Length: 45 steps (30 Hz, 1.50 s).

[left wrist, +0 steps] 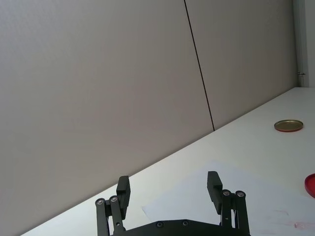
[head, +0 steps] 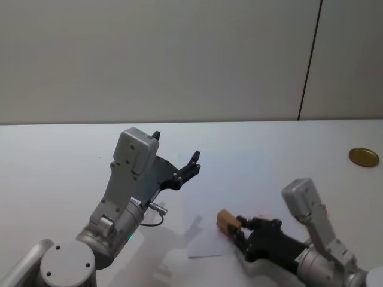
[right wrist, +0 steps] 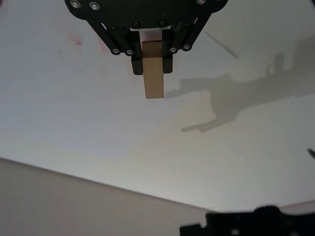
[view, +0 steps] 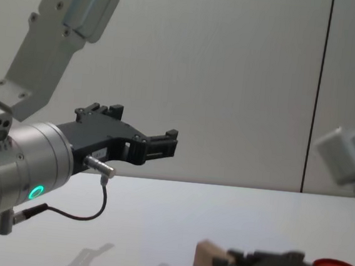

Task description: Use the one hand to pick up the stamp and affix it onto the A4 paper.

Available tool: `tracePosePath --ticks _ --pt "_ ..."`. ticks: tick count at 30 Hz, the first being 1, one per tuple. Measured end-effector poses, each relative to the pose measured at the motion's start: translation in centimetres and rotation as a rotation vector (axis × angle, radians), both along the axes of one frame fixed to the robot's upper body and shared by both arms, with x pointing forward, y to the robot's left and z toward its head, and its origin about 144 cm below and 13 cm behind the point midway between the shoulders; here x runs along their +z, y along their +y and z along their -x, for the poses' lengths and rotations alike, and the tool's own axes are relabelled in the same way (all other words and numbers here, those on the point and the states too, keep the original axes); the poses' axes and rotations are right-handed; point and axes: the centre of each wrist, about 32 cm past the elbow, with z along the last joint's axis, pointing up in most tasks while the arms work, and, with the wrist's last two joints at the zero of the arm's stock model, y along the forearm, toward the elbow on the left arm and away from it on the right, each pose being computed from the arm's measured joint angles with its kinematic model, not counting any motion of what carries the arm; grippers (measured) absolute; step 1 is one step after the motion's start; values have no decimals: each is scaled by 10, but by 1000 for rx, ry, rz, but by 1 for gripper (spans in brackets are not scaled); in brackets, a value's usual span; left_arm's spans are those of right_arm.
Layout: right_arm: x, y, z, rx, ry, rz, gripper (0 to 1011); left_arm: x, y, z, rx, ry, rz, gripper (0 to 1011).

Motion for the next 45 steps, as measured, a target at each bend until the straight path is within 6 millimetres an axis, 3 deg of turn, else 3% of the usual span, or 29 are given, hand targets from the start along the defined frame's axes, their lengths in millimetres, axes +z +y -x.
tracePosePath --ticks 12,17,35,45 --pt "18 -21 -4 -99 -97 -64 214 0 0 0 0 0 0 993" --pt "24 -38 -5 -156 -120 -41 214 0 0 0 0 0 0 993" --pt "25 -85 -4 -270 -89 65 214 0 0 0 0 0 0 993" --pt "22 -97 -5 -287 -49 94 214 0 0 0 0 0 0 993"
